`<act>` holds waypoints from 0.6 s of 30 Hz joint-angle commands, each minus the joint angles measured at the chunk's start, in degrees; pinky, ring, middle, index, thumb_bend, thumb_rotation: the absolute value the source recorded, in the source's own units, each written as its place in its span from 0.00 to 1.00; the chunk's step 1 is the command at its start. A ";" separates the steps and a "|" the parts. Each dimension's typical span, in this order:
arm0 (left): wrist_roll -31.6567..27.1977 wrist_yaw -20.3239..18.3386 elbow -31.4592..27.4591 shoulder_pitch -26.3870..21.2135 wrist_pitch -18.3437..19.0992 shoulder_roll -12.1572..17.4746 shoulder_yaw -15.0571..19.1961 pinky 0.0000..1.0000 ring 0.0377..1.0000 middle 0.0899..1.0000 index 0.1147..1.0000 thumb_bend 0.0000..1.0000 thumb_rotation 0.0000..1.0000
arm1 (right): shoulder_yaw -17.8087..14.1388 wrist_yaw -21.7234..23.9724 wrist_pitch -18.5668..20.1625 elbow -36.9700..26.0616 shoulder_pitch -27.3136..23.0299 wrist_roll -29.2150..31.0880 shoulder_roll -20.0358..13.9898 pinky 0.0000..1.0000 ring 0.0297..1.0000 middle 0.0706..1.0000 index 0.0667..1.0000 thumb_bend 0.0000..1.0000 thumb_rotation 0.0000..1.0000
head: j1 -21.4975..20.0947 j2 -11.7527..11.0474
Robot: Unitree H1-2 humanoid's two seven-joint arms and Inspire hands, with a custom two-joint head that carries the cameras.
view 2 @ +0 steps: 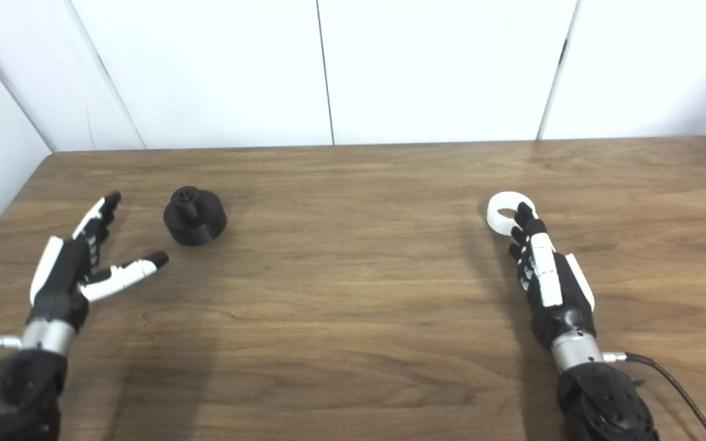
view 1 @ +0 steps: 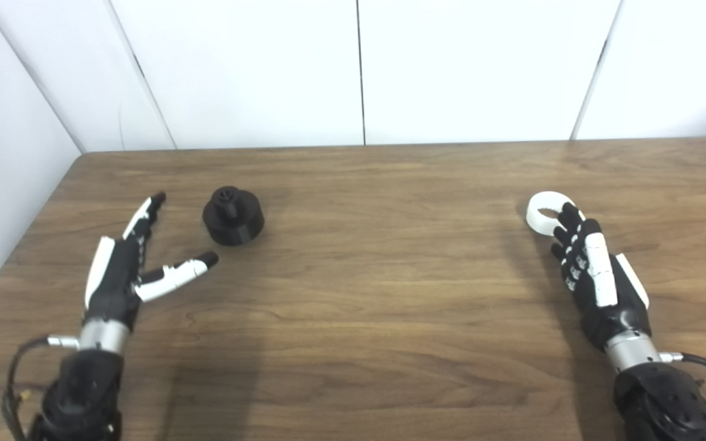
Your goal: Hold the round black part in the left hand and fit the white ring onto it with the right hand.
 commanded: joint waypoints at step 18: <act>9.63 -9.81 15.40 -17.07 5.29 14.40 -9.86 1.00 1.00 0.99 0.92 1.00 0.24 | 0.16 0.18 -1.86 -1.66 -2.08 0.70 -0.88 1.00 1.00 1.00 0.98 0.55 1.00 | -0.82 0.59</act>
